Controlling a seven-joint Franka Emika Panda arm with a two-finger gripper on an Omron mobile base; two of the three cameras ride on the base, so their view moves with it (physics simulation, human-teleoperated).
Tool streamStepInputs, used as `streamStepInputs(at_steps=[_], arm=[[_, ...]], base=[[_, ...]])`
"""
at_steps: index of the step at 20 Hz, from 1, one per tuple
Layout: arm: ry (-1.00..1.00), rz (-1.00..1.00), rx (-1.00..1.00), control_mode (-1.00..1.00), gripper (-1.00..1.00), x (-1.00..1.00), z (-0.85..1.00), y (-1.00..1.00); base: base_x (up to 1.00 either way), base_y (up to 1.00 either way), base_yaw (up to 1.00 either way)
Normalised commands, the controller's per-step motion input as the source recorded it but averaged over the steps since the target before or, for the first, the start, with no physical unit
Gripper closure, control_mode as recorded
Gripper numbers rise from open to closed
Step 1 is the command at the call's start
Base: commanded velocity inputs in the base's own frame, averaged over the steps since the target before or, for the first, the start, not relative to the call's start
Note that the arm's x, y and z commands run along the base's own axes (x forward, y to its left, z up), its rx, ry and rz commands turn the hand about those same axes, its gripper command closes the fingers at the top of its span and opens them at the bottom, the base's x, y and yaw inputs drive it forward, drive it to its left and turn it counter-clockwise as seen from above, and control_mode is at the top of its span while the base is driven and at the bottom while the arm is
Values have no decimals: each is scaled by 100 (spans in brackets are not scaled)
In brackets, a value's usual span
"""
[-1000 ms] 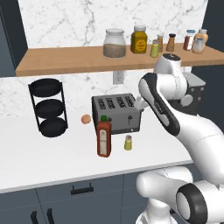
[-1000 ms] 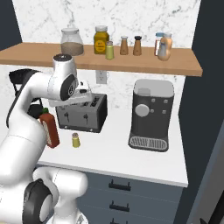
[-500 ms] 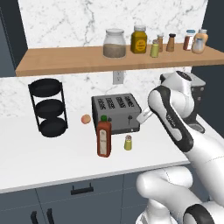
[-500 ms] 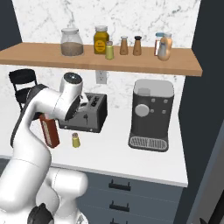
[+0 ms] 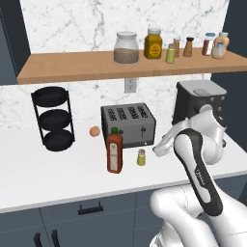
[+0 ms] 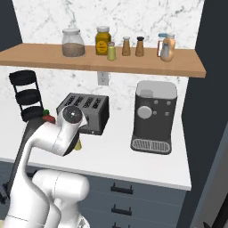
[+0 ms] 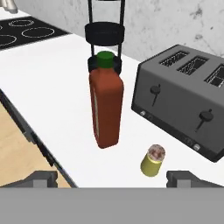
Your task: Put the shaker and condiment bottle from the counter next to their counterparts in the cabinet.
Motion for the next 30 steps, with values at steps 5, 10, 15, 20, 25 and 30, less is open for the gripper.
streamStepInputs(at_steps=[5,10,15,20,25,30], arm=[[-5,0,1,-100,-100,-3,-7,21],[-1,0,3,-100,-100,0,-10,7],[-2,0,2,-100,-100,0,-24,4],[0,0,0,-100,-100,0,-27,12],[-4,0,2,-100,-100,0,-13,0],[-3,0,1,-100,-100,20,-2,0]], base=[[0,0,0],[0,0,0],[0,0,0],[0,0,0],[0,0,0],[0,0,0]])
